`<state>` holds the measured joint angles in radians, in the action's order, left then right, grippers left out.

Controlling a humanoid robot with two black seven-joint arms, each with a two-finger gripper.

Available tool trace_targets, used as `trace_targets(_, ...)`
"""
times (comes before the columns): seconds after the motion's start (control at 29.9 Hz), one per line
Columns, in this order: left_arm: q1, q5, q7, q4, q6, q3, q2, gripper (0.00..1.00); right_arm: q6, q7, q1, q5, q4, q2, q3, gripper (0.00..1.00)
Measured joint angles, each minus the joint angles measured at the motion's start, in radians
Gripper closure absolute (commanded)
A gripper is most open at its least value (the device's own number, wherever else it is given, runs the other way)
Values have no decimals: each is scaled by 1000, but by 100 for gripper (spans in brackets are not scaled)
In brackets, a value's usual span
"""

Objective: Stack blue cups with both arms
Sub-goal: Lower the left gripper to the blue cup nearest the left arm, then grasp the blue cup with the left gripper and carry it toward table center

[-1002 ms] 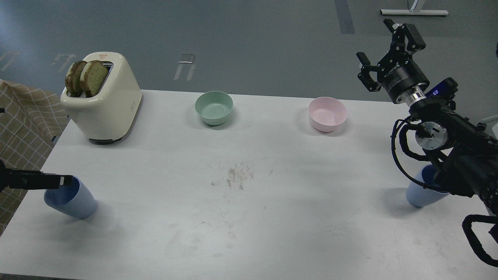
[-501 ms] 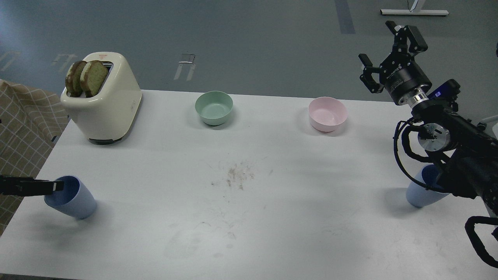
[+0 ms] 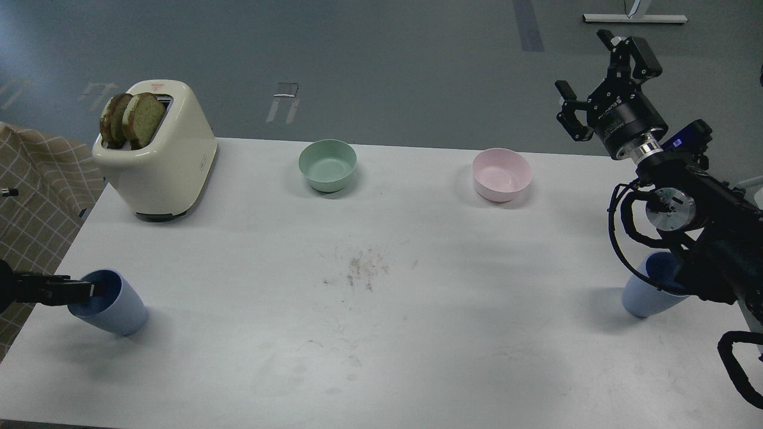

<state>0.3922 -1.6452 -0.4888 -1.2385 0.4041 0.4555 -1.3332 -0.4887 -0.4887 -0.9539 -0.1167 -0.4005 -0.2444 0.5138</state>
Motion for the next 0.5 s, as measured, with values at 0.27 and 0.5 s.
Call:
trace_targets(0.27, 0, -1, 0, 14, -11, -2, 15, 100, 0, 0, 6, 0, -2, -6, 0, 0)
trace_targets(0.5, 0, 0, 0, 19, -24, -1, 15, 100, 0, 0, 6, 0, -3, -10, 1, 0)
